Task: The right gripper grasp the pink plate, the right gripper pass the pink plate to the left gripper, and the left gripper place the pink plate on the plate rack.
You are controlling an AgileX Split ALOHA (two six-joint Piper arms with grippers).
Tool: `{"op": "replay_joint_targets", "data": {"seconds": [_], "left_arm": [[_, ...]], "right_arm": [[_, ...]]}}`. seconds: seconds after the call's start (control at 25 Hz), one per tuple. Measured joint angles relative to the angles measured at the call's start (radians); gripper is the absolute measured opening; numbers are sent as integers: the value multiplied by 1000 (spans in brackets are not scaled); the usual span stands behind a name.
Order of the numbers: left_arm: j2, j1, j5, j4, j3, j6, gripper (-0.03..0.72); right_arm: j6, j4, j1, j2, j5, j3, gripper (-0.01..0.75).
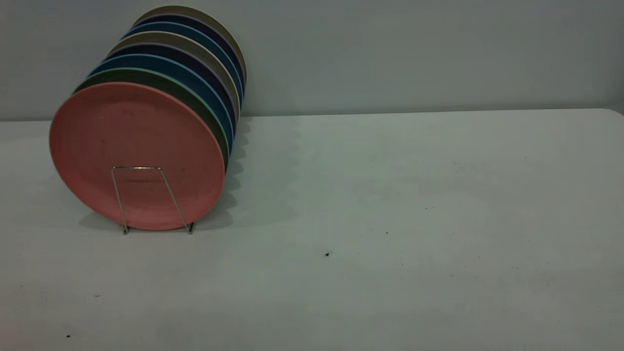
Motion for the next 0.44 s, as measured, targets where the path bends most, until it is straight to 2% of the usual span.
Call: {"op": "replay_joint_targets", "data": {"seconds": [0.44], "left_arm": [[0, 0, 0, 0, 0, 0, 493]], "right_arm": [[0, 1, 0, 0, 0, 0, 237]]}}
